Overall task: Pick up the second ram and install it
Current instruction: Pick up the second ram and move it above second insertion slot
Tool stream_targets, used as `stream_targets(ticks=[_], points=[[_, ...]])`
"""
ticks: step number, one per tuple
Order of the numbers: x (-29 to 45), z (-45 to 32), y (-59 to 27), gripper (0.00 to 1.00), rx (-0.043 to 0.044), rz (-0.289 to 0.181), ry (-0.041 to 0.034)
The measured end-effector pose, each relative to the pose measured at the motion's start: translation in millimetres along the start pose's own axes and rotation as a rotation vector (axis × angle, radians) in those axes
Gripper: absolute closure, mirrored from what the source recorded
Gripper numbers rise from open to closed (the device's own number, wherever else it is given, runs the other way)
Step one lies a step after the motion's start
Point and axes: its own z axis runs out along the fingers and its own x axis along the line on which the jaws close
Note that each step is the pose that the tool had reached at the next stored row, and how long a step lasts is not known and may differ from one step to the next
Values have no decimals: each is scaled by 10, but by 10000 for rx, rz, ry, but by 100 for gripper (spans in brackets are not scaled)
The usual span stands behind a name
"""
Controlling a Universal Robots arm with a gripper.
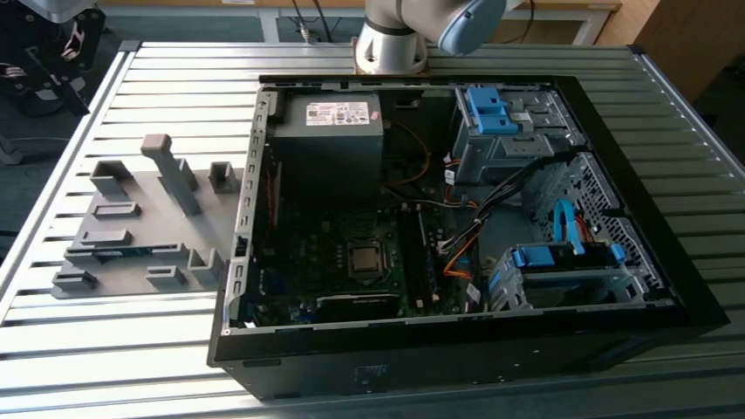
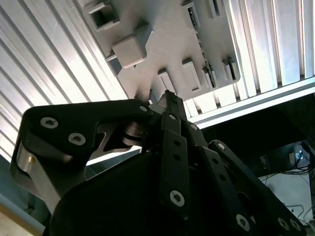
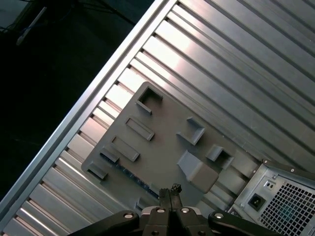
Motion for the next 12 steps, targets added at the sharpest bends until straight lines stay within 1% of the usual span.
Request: stream_targets(ticks=[2,5,9,12], points=[[1,0,0,90,-1,-84,4],[1,4,0,90,-6,-470,20],[1,12,-2,90,41,-913,80],[1,12,-2,90,54,-1205,109]])
